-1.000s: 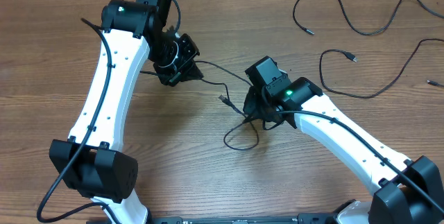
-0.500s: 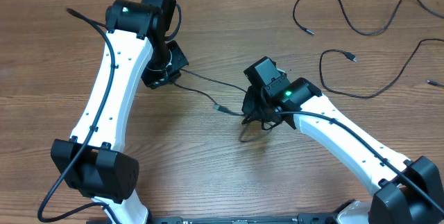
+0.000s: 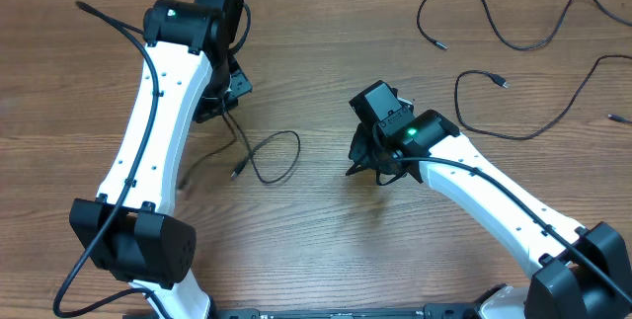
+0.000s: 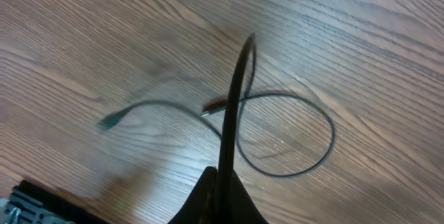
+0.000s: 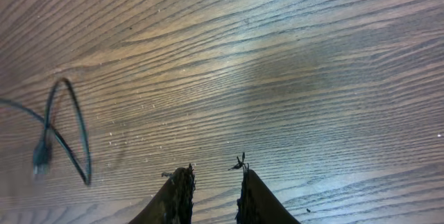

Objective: Untangle cables

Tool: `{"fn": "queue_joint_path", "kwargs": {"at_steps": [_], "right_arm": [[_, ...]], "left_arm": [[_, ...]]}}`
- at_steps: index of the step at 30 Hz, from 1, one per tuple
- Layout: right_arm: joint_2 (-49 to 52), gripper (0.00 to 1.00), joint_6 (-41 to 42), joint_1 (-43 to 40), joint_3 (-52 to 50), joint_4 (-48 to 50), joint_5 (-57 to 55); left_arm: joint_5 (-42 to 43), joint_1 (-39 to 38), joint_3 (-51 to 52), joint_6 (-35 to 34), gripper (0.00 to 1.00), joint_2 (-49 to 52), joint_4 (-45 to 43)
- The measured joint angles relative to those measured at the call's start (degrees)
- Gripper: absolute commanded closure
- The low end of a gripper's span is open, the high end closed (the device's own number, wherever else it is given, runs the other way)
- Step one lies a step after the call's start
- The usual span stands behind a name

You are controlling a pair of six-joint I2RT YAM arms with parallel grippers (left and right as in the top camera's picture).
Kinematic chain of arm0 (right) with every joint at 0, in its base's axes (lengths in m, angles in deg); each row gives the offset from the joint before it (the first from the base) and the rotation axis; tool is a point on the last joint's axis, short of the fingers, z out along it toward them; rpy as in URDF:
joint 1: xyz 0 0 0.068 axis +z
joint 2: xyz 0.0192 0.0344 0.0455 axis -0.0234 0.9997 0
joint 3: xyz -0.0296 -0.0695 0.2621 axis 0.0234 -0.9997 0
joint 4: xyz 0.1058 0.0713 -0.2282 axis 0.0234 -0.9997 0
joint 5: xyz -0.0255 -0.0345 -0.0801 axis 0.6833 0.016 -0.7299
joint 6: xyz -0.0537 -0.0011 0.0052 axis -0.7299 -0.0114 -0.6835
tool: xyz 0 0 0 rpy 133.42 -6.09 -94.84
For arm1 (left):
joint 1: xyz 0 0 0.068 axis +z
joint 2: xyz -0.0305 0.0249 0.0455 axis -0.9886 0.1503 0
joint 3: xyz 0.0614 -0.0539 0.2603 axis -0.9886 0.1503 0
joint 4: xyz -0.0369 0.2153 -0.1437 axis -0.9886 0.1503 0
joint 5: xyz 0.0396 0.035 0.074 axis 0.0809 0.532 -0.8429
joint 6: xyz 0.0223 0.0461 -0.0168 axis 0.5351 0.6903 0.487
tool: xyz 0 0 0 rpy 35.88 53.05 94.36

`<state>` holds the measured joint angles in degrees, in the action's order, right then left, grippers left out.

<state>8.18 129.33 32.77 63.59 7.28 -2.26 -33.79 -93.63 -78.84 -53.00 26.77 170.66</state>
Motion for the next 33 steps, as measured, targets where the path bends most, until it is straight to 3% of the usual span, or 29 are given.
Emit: {"fn": "queue_joint_path", "kwargs": {"at_steps": [8, 16, 20, 27, 33], "right_arm": [[0.0, 0.54, 0.11, 0.0, -0.02, 1.53, 0.81], [0.02, 0.32, -2.23, 0.02, -0.02, 5.18, 6.32], [0.02, 0.29, -2.86, 0.0, -0.02, 5.18, 7.34], [0.02, 0.24, -3.74, 0.0, -0.02, 5.27, 8.46], [0.02, 0.09, -11.61, 0.0, -0.02, 7.82, 14.78]], "left_arm": [[4.24, 0.0, 3.5, 2.1, 0.96, 0.0, -2.01], [28.28, -0.02, 4.33, 20.57, 0.96, 0.02, -6.12], [34.88, -0.13, 4.33, 26.62, 0.96, 0.02, -6.29], [31.91, -0.11, 4.33, 22.47, 0.96, 0.0, -6.88], [32.57, -0.11, 4.33, 18.91, 0.96, 0.02, -8.24]]}}
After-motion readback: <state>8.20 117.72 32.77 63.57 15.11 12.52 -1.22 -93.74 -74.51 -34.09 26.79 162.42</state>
